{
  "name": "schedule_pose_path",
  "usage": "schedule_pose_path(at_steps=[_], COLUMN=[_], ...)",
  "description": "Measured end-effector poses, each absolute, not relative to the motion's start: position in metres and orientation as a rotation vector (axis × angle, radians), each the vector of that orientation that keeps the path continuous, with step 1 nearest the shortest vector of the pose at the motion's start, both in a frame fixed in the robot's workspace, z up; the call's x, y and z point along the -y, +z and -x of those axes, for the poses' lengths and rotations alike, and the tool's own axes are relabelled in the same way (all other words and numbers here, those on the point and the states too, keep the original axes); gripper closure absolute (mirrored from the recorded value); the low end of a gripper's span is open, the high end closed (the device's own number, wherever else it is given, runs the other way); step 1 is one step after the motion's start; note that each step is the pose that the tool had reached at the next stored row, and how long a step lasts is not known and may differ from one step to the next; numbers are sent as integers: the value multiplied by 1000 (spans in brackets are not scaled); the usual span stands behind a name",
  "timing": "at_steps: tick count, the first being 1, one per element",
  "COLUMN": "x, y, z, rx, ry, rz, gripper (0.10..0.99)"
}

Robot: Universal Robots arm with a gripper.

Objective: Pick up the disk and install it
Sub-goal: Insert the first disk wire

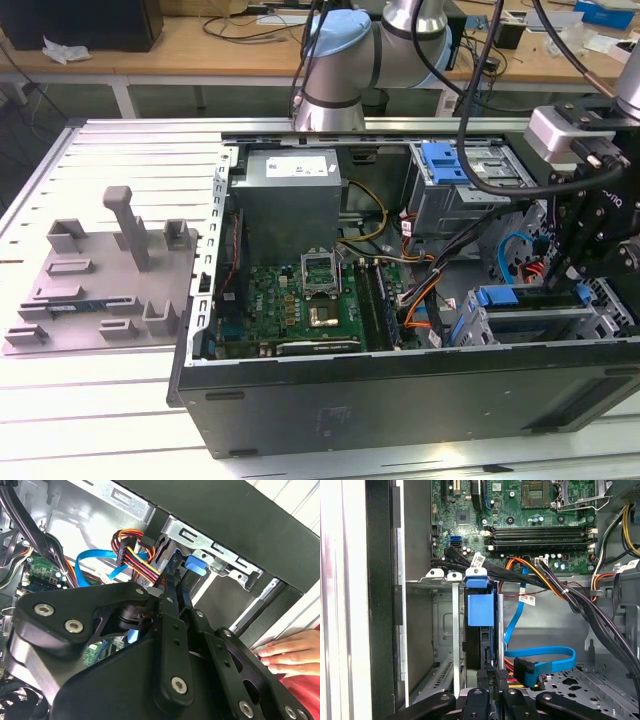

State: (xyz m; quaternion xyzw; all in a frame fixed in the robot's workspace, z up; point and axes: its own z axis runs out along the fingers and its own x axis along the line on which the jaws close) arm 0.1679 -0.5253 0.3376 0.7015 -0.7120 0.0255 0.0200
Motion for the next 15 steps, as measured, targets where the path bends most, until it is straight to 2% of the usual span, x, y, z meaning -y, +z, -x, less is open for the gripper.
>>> schedule_pose_path(at_steps=[5, 15], x=[525, 525], y=[348, 349], z=[-168, -168], rx=[2208, 2207], ry=[81, 82], rz=[-2175, -2175], gripper=[918, 918])
